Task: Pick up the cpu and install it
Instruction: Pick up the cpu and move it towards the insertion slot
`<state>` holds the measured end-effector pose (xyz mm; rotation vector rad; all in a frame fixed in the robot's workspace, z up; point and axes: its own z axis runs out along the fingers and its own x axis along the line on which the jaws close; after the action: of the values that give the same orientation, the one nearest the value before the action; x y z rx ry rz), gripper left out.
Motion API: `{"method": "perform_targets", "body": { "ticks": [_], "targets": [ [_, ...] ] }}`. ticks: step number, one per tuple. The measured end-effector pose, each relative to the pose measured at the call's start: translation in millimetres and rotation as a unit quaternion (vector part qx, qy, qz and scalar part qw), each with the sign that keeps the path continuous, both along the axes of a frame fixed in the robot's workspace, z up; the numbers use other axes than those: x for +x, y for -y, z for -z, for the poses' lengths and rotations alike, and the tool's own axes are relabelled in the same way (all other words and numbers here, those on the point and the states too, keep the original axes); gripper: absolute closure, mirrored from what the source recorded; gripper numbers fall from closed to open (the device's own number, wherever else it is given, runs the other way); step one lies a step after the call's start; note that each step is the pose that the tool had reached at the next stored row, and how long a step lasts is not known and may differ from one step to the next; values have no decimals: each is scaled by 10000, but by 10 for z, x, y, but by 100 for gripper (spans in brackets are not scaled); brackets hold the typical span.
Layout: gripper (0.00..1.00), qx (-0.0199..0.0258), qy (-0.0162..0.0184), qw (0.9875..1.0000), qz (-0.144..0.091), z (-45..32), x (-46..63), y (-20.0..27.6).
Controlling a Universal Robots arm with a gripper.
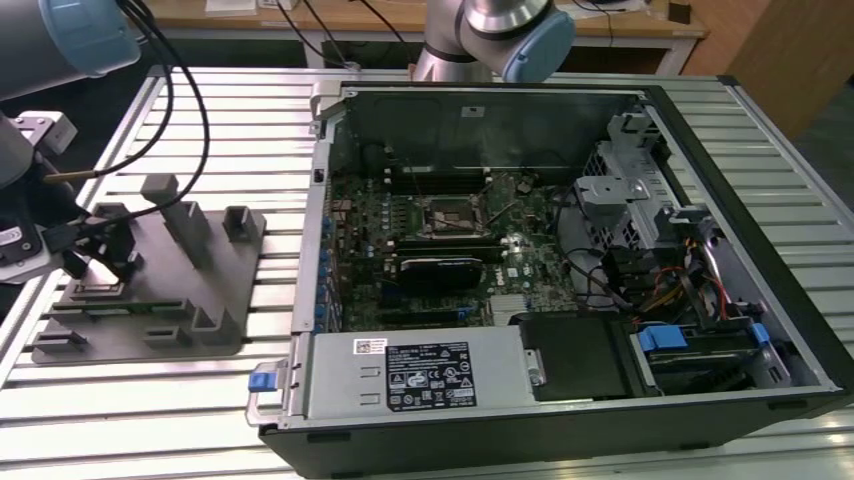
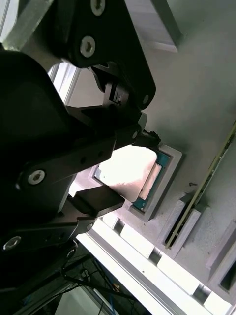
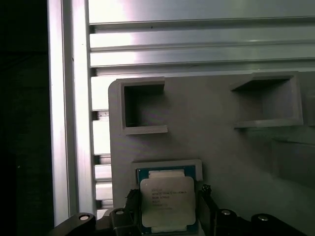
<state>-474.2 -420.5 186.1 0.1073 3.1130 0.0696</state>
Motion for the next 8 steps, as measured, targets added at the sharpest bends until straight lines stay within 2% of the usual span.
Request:
{"method": "perform_targets", "body": {
  "ticks": [8],
  "targets": [
    [41,3,0,9999,-129,11,0,0]
  ]
}}
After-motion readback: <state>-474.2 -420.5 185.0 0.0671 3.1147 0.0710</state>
